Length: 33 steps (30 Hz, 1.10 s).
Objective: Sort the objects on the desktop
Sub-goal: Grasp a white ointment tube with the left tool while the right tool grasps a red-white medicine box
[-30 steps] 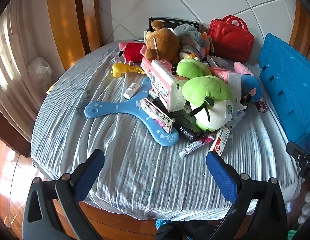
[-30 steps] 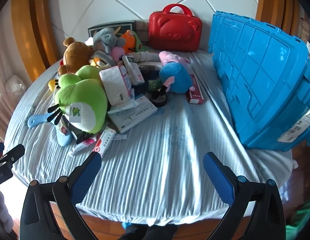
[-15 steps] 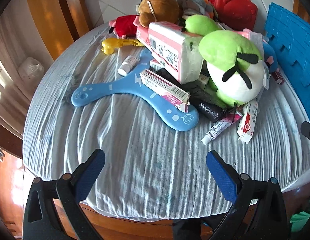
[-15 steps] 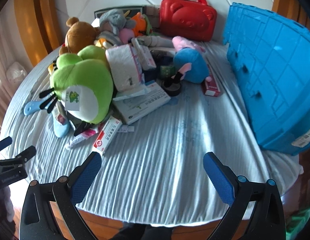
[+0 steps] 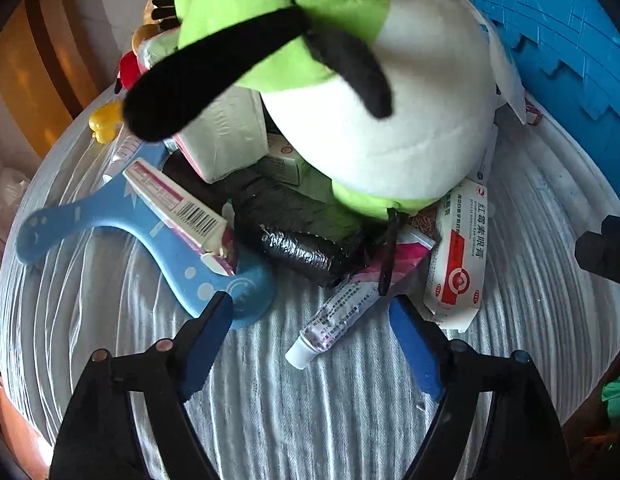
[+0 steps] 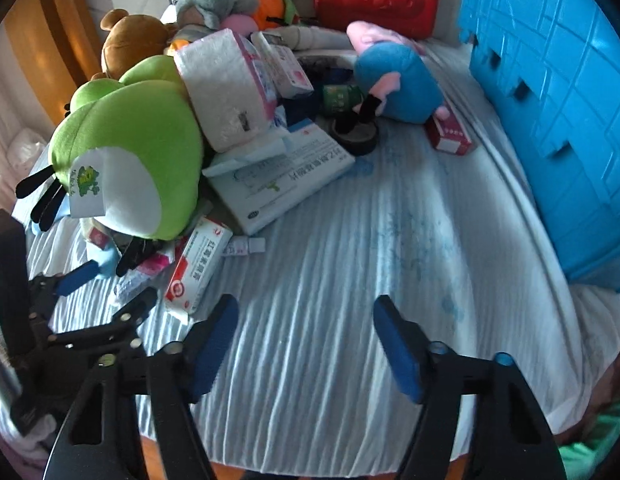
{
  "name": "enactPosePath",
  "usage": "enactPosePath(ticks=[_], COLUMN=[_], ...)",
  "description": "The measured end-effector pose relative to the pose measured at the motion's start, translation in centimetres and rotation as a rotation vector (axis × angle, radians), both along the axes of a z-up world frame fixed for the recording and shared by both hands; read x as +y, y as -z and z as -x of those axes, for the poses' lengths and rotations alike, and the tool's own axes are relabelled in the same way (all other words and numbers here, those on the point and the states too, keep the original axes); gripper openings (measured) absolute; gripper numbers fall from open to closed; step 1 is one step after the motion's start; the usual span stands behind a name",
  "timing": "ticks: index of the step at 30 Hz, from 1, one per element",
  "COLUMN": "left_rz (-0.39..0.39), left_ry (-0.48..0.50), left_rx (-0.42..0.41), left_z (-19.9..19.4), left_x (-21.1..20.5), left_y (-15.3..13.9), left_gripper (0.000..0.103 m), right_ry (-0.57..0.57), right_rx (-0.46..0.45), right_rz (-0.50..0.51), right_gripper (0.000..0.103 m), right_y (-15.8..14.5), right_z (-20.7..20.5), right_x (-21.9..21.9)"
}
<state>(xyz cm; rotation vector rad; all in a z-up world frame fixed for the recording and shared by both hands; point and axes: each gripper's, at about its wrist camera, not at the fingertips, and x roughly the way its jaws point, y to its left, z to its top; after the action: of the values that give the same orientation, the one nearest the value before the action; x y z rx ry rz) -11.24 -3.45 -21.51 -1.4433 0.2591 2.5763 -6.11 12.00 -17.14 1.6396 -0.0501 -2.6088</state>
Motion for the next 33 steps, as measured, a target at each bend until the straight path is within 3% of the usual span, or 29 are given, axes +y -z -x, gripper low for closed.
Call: enactPosePath(ticks=[6,10,14,17,20,27,30,33], left_rz=[0.009,-0.047,-0.066,-0.095,-0.108,-0.06,-0.065,-0.132], left_ry=[-0.001,0.046,0.045,0.068,0.091,0.103,0.113,0.119], left_rx=[-0.036,-0.064,-0.065,-0.066,-0.054,-0.043,-0.065,-0.104], left_z=[0.5,-0.2,-0.3,-0.1,-0.1,0.9,0.6,-0.6], left_x=[0.6,0.7,1.0,1.9,3.1,5.8,5.9,4.9], left_y=[0.0,-0.2,-0.1,-0.3,-0.6,-0.1,-0.1,0.1], left_gripper=[0.078,0.034,0.034,0.034,0.034,0.036,0.036,0.036], right_ry=[-0.05,-0.076,-0.096,-0.107,-0.109,-0.029,0.008,0.001], right_rx=[-0.005,-0.035,-0.062,-0.071,-0.061,-0.097,-0.109,-0.083], right_rz=[0.081,0.117,0.131,0.15,0.095,0.066,0.111,0.126], right_gripper=[0.062,0.062,0.059,0.04,0.031,0.031,0.048,0.049], right_y=[0.7,2.2,3.7,4.0,3.3,3.5,3.7,3.2], right_z=[1.1,3.2,4.3,4.4,3.7,3.0,2.6,2.0], right_x=[-2.1,-3.9,-5.1,-5.0,-4.0,1.1,2.3,2.4])
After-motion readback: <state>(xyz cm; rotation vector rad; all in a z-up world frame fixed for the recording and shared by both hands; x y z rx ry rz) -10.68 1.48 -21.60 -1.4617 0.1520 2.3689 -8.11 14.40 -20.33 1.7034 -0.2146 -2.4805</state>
